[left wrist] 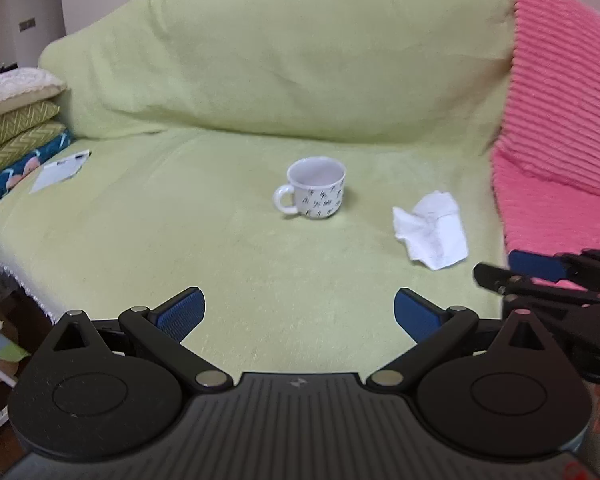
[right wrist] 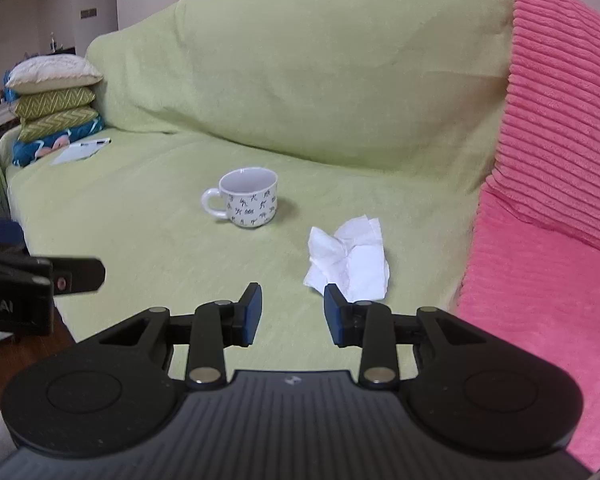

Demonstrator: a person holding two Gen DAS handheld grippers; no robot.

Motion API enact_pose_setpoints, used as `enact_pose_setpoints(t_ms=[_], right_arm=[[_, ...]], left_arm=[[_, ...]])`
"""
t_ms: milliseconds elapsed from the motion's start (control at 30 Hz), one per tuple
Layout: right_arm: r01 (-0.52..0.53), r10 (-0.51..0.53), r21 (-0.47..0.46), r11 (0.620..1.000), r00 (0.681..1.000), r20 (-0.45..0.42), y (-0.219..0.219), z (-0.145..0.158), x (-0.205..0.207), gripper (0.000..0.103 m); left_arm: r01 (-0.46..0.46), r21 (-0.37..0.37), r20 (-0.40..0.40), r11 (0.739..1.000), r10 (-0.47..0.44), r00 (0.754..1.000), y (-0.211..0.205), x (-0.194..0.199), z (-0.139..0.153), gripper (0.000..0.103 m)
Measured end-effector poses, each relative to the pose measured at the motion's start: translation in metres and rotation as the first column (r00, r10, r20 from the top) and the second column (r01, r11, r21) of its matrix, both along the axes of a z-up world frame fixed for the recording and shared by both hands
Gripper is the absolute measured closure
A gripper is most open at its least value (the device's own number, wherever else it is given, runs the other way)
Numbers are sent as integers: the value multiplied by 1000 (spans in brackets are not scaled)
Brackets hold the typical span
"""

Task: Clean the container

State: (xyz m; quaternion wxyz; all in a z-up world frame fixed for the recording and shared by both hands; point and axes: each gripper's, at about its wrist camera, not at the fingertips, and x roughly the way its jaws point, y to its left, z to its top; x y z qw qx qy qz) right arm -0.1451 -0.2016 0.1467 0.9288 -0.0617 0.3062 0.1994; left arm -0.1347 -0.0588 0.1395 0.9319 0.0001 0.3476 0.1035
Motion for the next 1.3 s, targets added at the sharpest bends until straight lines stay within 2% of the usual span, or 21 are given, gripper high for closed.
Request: enact_pose_setpoints(t_ms=[100, 233, 433, 667, 1300], right_arm=[[-16, 18, 34, 999, 998, -64, -3, -2, 0, 73], [-19, 25, 30, 999, 976, -215, -3, -13, 7, 73], [-31, 20, -52, 998, 979, -202, 1, -19, 0, 73], [4, -11, -49, 999, 987, -161, -4, -12, 3, 73], [25, -32, -53, 998, 989, -143, 2, -11, 23, 73]], left_arm=[[5, 21, 12, 1000, -5, 1000, -5, -5, 1, 2], [16, 19, -5, 1000, -16, 1000, -10, -5, -6, 2], [18, 13, -53, 1000, -18, 998, -15, 0, -20, 2], [28, 20, -42, 999, -28, 999, -17, 1, -19, 2], [12, 42, -28, 999, -11, 1000, -12, 8, -26, 2]])
